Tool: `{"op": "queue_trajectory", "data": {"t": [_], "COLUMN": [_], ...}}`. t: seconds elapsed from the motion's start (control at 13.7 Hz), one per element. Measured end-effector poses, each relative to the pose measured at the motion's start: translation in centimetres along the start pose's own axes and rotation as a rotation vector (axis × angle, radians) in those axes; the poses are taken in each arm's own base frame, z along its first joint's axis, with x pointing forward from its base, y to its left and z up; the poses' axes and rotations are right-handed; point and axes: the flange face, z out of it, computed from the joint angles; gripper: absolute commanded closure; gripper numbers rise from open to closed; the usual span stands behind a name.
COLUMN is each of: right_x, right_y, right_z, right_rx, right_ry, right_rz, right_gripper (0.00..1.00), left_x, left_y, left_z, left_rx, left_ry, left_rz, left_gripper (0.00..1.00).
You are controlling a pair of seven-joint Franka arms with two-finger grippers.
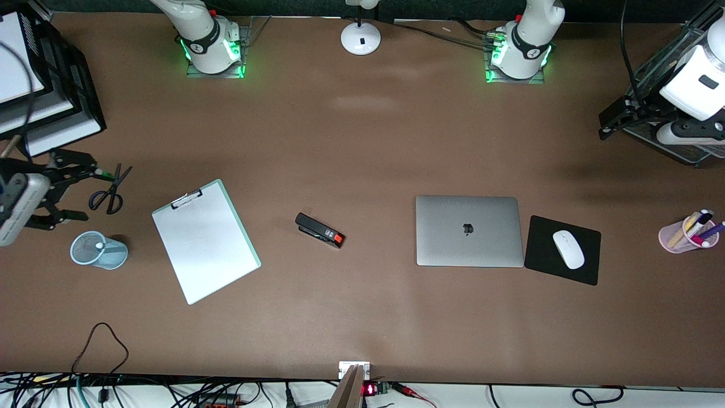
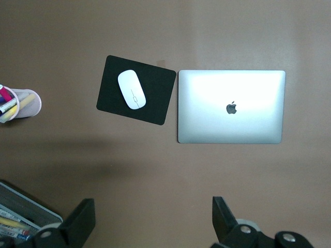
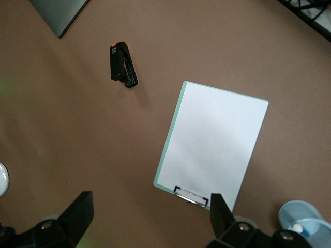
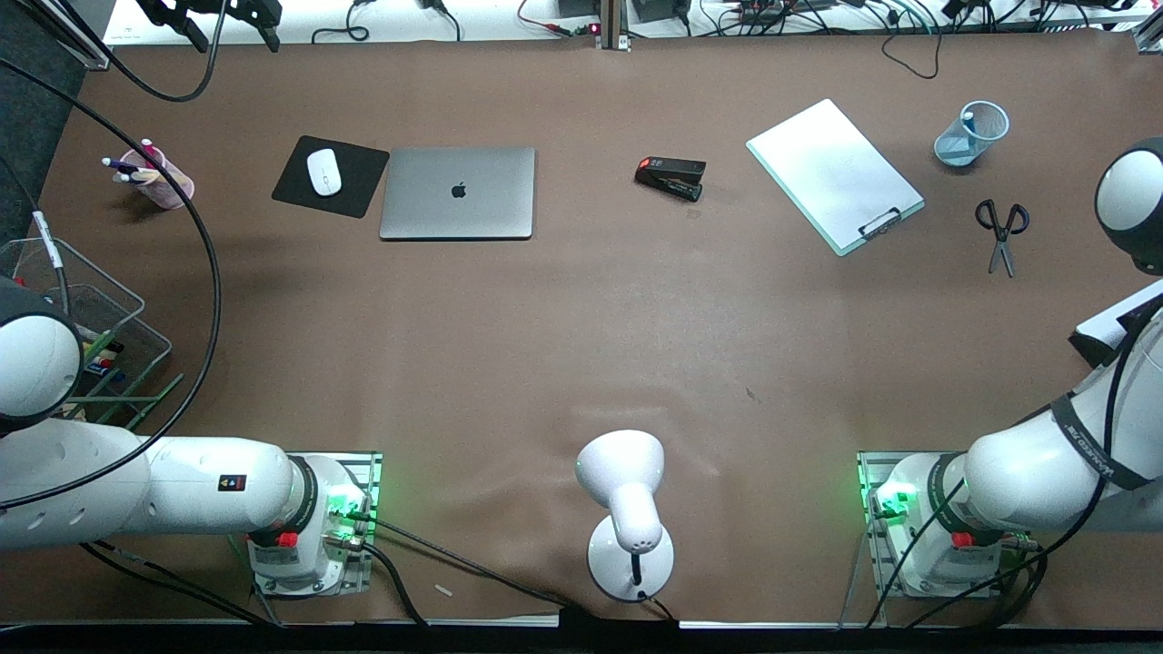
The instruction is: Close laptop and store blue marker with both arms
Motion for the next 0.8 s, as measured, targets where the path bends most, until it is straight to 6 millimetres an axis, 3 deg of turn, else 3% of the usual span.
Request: {"op": "queue_trajectory", "data": {"t": [0.22, 0.51, 0.8], "right_x": [0.3, -1.5, -2.7], "right_y": [-2.3, -2.6, -4.3], "right_z": [0.8, 2.1, 1.3], "right_rx": [0.01, -0.084, -0.244], "right_ry": [-0.04, -0.152, -0.211], "right_rz": [0.208, 0.49, 0.739], "right_gripper": [0.0, 0.0, 0.0], "left_x": [0.0, 0.0, 0.0], "left_y": [0.0, 0.0, 0.0], "left_z": [0.0, 0.0, 0.0], "left_rx": [0.0, 0.0, 0.0], "left_ry": [0.0, -0.001, -0.001], "left_rz": [0.001, 0.001, 0.001], "left_gripper": [0.0, 0.0, 0.0]}}
